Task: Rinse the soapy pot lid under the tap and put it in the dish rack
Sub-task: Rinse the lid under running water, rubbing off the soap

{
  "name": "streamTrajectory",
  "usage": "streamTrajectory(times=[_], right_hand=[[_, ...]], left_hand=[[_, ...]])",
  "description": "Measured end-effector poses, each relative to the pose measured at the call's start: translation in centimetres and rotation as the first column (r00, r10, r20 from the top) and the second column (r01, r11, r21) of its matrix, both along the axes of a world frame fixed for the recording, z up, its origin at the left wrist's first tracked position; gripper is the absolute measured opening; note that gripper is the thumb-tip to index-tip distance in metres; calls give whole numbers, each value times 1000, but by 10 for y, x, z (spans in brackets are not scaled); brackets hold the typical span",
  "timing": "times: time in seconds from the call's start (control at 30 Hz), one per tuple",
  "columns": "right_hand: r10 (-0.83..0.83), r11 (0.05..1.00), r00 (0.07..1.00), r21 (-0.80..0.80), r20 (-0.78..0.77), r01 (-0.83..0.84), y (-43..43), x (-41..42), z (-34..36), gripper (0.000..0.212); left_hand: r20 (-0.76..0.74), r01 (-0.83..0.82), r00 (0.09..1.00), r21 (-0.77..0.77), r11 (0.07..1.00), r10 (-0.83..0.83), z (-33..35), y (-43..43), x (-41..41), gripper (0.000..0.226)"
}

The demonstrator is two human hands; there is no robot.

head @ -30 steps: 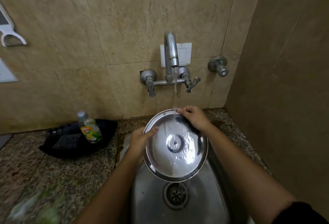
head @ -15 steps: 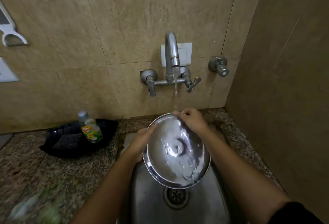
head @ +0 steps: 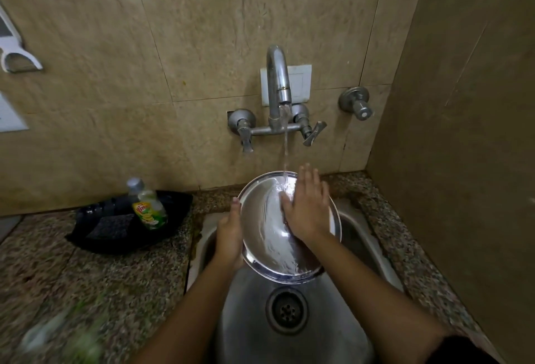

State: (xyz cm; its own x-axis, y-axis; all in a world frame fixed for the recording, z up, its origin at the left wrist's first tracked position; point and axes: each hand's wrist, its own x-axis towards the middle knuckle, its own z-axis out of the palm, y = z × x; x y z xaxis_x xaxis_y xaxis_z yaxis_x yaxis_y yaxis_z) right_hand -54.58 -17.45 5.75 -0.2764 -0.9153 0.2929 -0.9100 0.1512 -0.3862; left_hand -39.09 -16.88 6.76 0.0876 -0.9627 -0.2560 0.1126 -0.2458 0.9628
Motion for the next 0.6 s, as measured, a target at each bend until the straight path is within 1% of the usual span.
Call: streamTrajectory(times=[0.03,0.07,0.13,0.17,0.2,0.23,0.27,0.33,0.37,0.4,0.43,0.5,0.53,0.6], right_hand=[[115,993,993,10,-4,-115,-1,12,3,70],[258,966,966,12,-20,-258,2,24,5,69],[518,856,849,64,-104,-514,23,38,-1,61],[594,805,793,106,-139,-584,36,36,-7,59],[619,785,770,146,-153,-602,49,27,-15,59],[593,804,788,174,-164,-569,59,13,-22,60],[521,851,836,187,-171,-491,64,-3,-28,62],[314,936,935,219,-164,-276,60,-32,-31,69],[235,952,955,239,-182,-189,52,-40,-29,73],[187,962,961,237,-204,-137,41,-40,-25,77],[167,970,963,213,-212,-122,28,-35,-19,78],[169,981,974,122,-154,-151,6,-13,-9,74],[193,979,974,81,-118,-184,-1,0,-4,72],[311,950,947,43,-82,-308,-1,22,4,69]], left_hand=[[-12,5,1000,10,1000,-5,0,0,-4,56],[-13,5,1000,16,1000,-4,1,1,-8,57],[-35,-28,999,32,999,29,4,0,-10,56],[-45,-55,997,40,998,57,3,-2,-8,56],[-51,-98,994,41,994,100,3,-3,-4,54],[-40,-133,990,47,990,135,4,-4,1,51],[-31,-159,987,46,986,160,1,-6,5,47],[-31,-161,986,50,986,162,-2,-5,9,42],[-10,-156,988,44,987,157,-2,-2,8,40],[4,-156,988,40,987,156,-2,2,6,38],[6,-144,990,49,988,144,-3,4,2,38],[-22,-103,994,84,991,105,-4,6,-6,44],[-18,-96,995,77,992,98,-1,6,-9,47],[8,-93,996,45,995,93,2,2,-11,50]])
